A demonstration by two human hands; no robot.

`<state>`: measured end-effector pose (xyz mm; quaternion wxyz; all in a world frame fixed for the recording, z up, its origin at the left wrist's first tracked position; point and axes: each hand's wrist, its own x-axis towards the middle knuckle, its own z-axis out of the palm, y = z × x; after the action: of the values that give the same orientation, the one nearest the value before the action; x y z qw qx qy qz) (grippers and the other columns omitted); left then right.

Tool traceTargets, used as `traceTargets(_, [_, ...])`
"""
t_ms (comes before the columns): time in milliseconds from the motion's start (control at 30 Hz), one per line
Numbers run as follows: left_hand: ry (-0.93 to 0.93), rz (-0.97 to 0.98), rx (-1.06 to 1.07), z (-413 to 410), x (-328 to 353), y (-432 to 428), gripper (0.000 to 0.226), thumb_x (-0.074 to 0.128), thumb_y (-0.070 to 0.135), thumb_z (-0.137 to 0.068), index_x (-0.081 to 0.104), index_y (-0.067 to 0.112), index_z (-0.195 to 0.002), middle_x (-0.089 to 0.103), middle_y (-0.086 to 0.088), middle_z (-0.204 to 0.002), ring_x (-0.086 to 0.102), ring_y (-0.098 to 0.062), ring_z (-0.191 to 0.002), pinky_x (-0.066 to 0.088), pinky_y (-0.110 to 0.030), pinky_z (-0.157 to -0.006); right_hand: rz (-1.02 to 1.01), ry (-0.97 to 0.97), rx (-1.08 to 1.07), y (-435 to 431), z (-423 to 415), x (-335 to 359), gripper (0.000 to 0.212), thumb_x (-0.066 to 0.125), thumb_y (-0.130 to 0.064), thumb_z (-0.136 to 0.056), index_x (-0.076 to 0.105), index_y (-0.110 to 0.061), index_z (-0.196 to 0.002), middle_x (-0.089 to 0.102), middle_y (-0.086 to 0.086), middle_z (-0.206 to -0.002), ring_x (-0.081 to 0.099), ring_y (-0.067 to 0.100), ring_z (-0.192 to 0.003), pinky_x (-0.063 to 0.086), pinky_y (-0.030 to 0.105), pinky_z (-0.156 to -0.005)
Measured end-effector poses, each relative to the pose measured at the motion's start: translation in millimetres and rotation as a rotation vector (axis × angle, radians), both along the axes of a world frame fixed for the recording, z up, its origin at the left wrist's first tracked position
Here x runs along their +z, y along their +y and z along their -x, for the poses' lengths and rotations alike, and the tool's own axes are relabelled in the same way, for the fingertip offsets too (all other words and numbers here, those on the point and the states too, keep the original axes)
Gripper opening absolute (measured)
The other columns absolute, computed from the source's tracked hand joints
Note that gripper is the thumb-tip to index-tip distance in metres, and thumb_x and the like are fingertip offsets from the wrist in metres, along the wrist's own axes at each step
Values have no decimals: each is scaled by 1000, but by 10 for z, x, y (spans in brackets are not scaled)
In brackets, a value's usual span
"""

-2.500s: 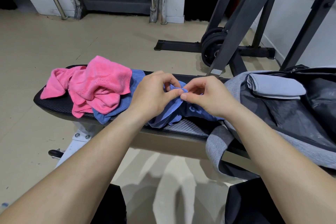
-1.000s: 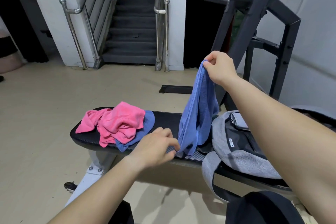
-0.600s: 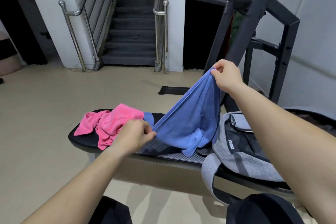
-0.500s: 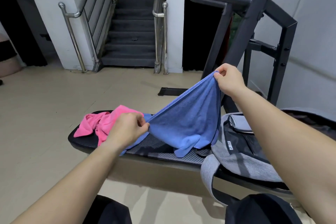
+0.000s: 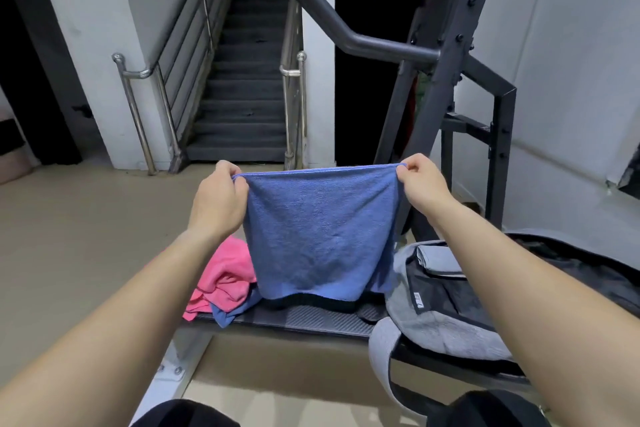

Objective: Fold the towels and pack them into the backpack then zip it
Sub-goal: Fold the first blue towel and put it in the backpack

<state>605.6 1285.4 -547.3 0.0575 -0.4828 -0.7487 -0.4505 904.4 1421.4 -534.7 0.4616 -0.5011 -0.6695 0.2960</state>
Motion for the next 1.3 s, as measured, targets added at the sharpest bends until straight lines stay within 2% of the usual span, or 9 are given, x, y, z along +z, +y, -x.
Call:
traceTargets(167, [-53,-81,-5,-46,220,-98,13,39,22,-103,50,15,-107,61,-8,-98,52,-31,-89,38,-36,-75,-93,15,-27,-170,-8,168,13,44,-22,-102,56,-17,-98,58,-7,-88,51,12,-76,40,25,-63])
traceTargets(300, [-54,-74,33,-9,267,-209,12,39,24,-104,50,18,-106,63,-10,-101,51,-30,-89,39,-37,-75,36,22,50,-227,-18,193,14,49,-23,-99,59,-17,-91,62,2,-88,58,23,-77,59,39,-63])
traceTargets(500, [91,-19,63,103,269,-293,13,45,26,-102,53,21,-110,64,-16,-106,55,-36,-95,43,-41,-79,-35,-48,82,-186,-95,56,15,50,-28,-100,60,-19,-92,60,-3,-85,53,16,-77,42,32,-68])
traceTargets(667, [215,177,79,188,20,-148,12,45,32,-101,53,25,-107,66,-12,-105,58,-38,-94,48,-43,-76,-39,-182,49,-5,-101,-187,13,54,-27,-100,59,-22,-89,64,0,-82,58,20,-77,47,32,-67])
traceTargets(767, [159,223,92,189,-211,32,12,44,32,-101,53,25,-105,64,-8,-97,58,-34,-83,47,-40,-72,-15,-158,-9,122,-18,-305,12,52,-23,-99,58,-19,-90,62,-2,-81,57,16,-72,39,27,-58])
traceTargets(900, [13,226,64,137,-412,274,9,43,21,-100,50,17,-104,66,-8,-83,61,-30,-74,44,-38,-69,178,-25,21,295,148,-430,12,47,-21,-101,52,-17,-91,61,4,-86,67,21,-62,51,29,-47])
traceTargets(1000, [-137,182,18,166,-542,382,6,41,17,-100,47,17,-100,68,-9,-79,68,-23,-71,49,-38,-72,214,26,48,401,192,-505,11,47,-20,-102,51,-17,-92,61,6,-88,70,22,-68,57,33,-55])
traceTargets(1133, [-103,118,26,235,-548,412,8,40,18,-102,47,15,-101,66,-10,-92,58,-31,-86,40,-37,-73,140,62,79,470,222,-513,13,49,-18,-101,53,-18,-89,63,5,-90,69,19,-69,59,35,-66])
traceTargets(1300, [-88,41,39,226,-321,352,11,36,24,-101,44,17,-103,67,-10,-85,59,-32,-82,41,-39,-69,83,31,60,412,235,-344,11,49,-18,-99,53,-13,-91,63,7,-84,68,22,-60,61,38,-61])
